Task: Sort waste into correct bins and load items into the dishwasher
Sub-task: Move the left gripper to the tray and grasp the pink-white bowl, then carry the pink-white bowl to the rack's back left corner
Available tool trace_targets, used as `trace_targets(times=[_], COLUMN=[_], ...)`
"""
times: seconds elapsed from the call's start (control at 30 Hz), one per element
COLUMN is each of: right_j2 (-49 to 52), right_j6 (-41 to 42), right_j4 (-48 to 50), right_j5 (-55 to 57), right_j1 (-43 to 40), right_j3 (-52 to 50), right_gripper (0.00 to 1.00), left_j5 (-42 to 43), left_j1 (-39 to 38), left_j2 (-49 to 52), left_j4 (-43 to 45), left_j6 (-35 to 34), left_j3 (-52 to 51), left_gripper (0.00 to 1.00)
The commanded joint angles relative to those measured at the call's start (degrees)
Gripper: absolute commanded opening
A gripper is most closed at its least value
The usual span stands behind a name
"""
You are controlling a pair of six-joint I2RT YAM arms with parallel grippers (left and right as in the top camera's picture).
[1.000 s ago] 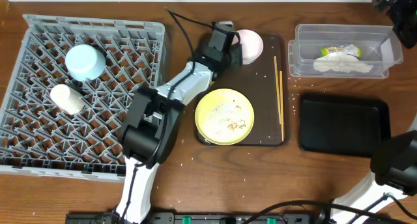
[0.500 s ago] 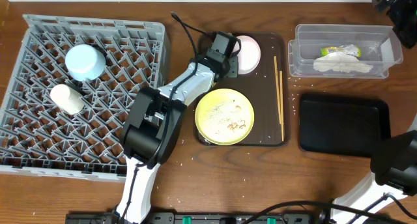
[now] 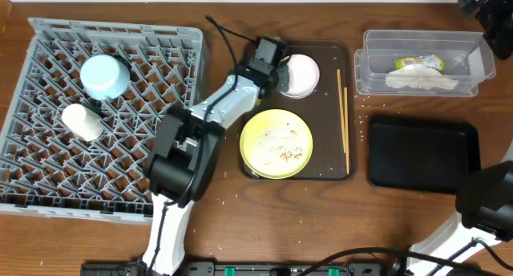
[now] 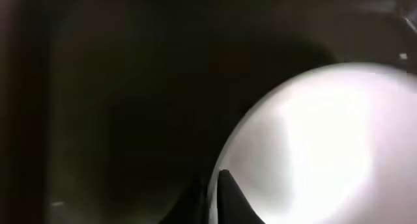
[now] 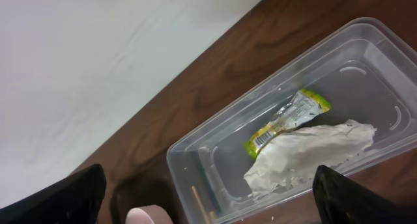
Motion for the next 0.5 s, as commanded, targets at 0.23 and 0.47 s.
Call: trace_targets(times=[0.23, 0.47], right_j2=[-1.0, -1.0], right_j6=[0.3, 0.3], right_j4=[-0.1, -0.1], right_j5=[0.3, 0.3], right_j1=[-0.4, -0.4], right_j3=[0.1, 0.1], right_gripper=[0.99, 0.99], left_j5=[-8.6, -31.6], left_j1=[7.5, 14.8], left_j2=[-16.9, -24.6], left_j4=[-3.9, -12.5], left_j6=[19.8, 35.7], left_j3=[-0.4, -0.4], left_gripper=[0.08, 0.08])
